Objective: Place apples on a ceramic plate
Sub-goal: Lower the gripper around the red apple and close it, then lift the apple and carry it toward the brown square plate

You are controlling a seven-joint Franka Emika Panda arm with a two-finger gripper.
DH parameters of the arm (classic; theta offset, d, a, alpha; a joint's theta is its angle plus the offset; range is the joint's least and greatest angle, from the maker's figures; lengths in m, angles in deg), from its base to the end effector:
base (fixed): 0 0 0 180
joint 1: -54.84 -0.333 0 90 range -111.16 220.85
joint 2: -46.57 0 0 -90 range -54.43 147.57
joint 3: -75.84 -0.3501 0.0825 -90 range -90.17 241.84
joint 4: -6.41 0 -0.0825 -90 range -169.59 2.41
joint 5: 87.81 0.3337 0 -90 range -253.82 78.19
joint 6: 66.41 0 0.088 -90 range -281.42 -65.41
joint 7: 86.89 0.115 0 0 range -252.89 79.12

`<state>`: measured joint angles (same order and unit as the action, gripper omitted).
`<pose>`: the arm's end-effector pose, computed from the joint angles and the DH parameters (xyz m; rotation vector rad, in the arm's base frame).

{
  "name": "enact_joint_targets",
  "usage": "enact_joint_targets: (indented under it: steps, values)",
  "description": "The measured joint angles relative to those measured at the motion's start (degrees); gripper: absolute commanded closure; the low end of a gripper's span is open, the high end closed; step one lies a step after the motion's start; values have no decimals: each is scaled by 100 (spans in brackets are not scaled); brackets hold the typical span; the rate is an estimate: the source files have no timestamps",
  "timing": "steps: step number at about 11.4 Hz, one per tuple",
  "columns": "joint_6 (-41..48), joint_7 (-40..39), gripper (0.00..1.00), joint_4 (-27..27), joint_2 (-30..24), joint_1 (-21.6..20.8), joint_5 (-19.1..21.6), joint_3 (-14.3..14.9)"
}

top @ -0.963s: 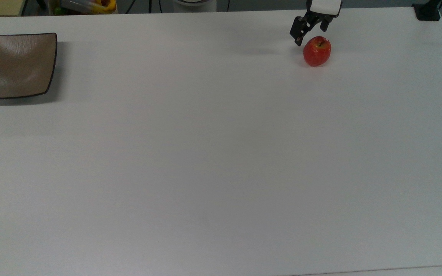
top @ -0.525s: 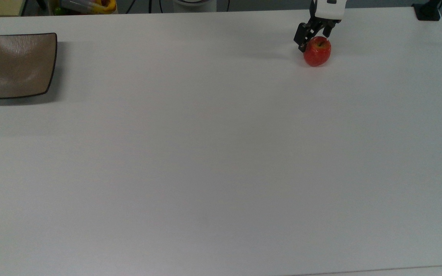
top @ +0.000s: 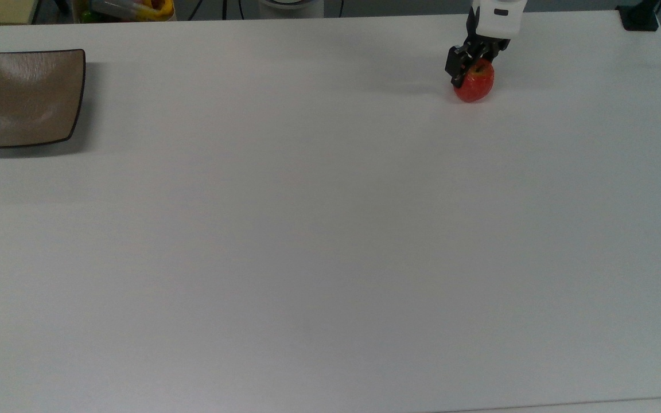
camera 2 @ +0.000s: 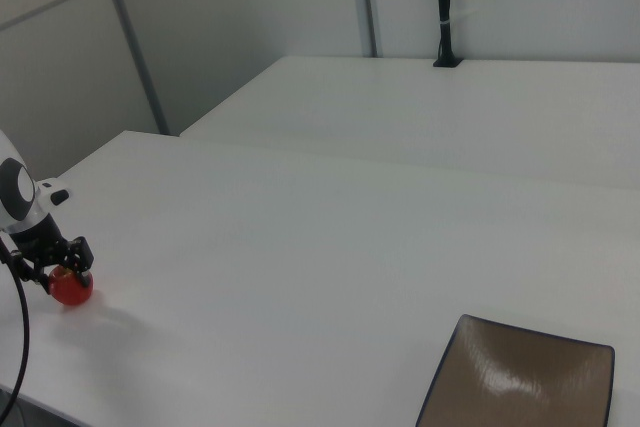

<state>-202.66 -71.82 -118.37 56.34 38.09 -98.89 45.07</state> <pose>0.3641 0.3809 0.3886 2.9403 1.0626 0.1198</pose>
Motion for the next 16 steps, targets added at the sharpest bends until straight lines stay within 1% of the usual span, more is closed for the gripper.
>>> enact_joint_targets:
  steps: [1,4,6,8,9,10,11,12,14,16]
  values:
    - [0,0,76,2,6,0,0,0]
    - [0,2,76,13,2,5,0,0]
    - [82,14,76,103,-112,42,0,2]
    - [836,52,76,496,-386,184,82,25]
    - [1321,35,76,804,-543,256,277,107]
    - [1796,-162,76,1128,-717,303,567,303]
    - [2232,-475,76,1417,-880,321,885,576]
    - [2725,-733,76,1719,-1038,334,1116,929]
    - [3471,-1249,76,2223,-1263,368,1246,1671]
    - [4029,-1699,76,2587,-1379,386,1332,2322]
